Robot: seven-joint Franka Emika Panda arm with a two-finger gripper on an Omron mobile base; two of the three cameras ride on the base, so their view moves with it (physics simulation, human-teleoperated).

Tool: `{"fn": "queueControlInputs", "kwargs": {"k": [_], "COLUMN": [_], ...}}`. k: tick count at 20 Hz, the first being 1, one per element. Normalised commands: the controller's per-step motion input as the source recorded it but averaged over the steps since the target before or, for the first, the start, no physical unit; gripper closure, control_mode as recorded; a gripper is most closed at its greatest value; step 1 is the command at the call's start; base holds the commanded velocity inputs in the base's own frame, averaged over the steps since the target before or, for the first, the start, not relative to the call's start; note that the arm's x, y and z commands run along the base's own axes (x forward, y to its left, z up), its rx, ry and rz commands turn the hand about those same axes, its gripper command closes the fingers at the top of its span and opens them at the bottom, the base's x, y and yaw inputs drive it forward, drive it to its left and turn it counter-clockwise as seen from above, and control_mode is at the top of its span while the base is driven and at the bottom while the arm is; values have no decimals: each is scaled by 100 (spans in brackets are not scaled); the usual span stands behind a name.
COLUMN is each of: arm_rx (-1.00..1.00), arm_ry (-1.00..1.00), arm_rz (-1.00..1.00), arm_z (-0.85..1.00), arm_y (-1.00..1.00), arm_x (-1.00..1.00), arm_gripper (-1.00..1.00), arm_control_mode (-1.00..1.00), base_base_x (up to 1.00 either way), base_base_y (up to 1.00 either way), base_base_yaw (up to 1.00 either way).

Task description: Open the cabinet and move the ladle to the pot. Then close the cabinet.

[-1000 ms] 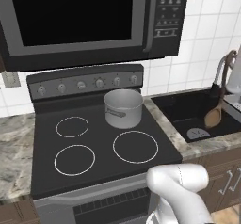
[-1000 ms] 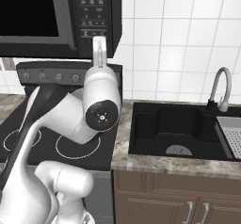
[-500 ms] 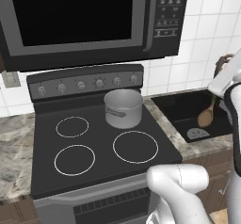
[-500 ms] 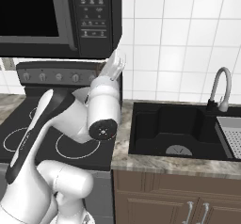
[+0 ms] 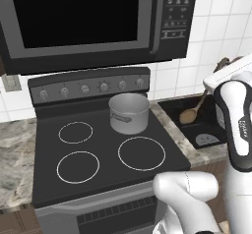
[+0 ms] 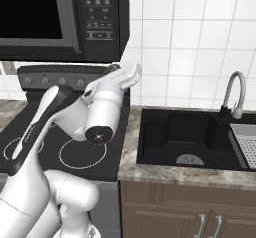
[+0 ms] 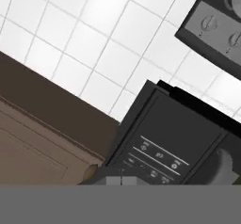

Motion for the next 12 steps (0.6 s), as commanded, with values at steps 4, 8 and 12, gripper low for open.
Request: {"fn": "queueControlInputs", "kwargs": {"k": [4,8,12], "arm_rx": [49,50,48], "arm_ry": [5,6,5], "arm_rz": [0,0,0], "arm_z": [0,0,0], "arm_y": [0,0,0], "arm_x": [22,18,22], "arm_gripper": [100,100,100], "arm_control_mode": [-100,-100,-100], "base_base_x": [0,0,0], "base_base_y": [0,0,0], "base_base_yaw": [0,0,0]}}
